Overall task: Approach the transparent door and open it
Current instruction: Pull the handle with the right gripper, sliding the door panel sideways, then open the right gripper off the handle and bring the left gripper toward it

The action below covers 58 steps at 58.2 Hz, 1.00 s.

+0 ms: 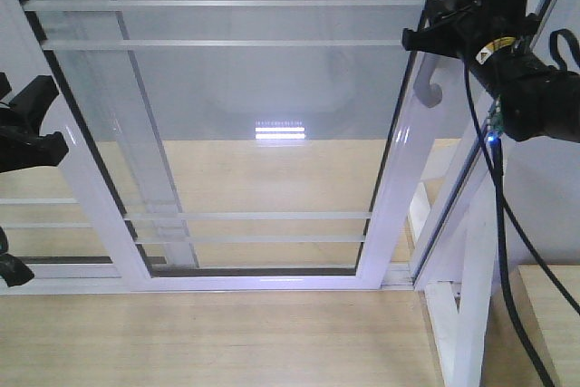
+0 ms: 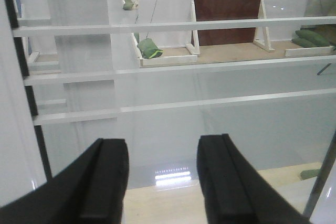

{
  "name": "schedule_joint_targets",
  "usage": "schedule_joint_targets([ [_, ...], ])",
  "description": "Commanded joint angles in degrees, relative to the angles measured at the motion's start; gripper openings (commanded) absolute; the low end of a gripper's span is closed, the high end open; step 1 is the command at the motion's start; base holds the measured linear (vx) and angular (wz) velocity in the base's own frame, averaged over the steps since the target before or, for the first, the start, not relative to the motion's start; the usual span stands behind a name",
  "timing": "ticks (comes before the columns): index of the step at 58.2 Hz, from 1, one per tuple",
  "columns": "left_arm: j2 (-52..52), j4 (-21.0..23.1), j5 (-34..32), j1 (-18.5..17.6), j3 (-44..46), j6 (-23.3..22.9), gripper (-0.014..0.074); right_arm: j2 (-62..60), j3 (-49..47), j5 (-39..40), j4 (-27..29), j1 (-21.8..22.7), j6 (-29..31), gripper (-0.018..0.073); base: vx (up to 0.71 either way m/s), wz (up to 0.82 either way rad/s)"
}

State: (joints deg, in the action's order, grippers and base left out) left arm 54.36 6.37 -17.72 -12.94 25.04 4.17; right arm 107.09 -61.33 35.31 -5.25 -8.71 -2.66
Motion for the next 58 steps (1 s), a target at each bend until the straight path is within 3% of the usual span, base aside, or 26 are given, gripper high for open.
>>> schedule_joint_targets([
  [1, -0.36, -0.06, -4.48, -0.09, 2.04, -0.13, 0.0444, -2.91, -1.32, 4.32, -5.17, -3.36, -0.14, 0.0174, 0.00, 0.00],
  [15, -0.36, -0.06, -4.48, -0.09, 2.04, -0.13, 0.0444, -2.91, -1.32, 4.32, -5.11, -7.22, 0.08, 0.0176, 0.00, 0.00],
  [42, -0.36, -0.26, -4.26, -0.27, 2.04, -0.18, 0.0444, -6.61, -1.32, 0.23, -4.93, -7.24, 0.03, 0.0176, 0.00, 0.00],
  [49, 0.03, -6.81, -1.30, -0.36, 2.04, -0.73, 0.0439, -9.61, -1.32, -2.89, -4.93, -7.17, 0.08, 0.0176, 0.00, 0.00],
  [58, 3.35, -12.20, -2.43, -2.48, 2.04, -8.05, 0.0433, -13.91, 1.42, -4.41, -4.88, -7.12, 0.71, 0.0176, 0.00, 0.00],
])
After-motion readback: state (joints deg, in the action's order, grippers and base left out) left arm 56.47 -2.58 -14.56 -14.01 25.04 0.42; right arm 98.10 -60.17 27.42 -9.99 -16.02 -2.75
